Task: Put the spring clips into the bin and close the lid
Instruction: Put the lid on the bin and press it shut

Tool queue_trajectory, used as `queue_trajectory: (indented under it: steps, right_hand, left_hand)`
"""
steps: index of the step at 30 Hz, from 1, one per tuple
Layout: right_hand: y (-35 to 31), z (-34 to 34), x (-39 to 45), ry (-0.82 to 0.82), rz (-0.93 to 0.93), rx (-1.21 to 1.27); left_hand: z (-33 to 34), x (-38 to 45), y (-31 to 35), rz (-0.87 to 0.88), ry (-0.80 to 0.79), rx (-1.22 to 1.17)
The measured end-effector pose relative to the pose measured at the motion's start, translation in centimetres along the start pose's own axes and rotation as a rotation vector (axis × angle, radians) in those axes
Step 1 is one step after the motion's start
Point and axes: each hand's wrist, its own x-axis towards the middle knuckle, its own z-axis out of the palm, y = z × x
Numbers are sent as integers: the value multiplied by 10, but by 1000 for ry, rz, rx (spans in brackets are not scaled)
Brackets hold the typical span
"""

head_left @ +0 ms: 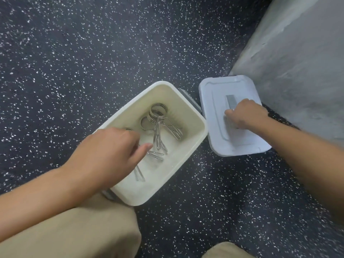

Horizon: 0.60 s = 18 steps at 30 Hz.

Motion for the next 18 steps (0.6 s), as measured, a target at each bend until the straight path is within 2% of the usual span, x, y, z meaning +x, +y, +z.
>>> queue_trajectory:
  steps: [7, 10, 14, 18]
  right_hand:
    - [42, -23, -75, -45, 98, 35]
    - [47, -36, -103, -44, 80, 102]
    - [40, -45, -135, -119, -28, 298]
    - [4, -39, -163, -191, -135, 444]
  left_hand:
    - [-4, -3, 7, 74, 26, -46]
    - [-6, -2, 6, 85, 49, -53]
    - [-9, -2, 6, 99, 74, -73]
    - [-16, -5, -7, 104, 134, -92]
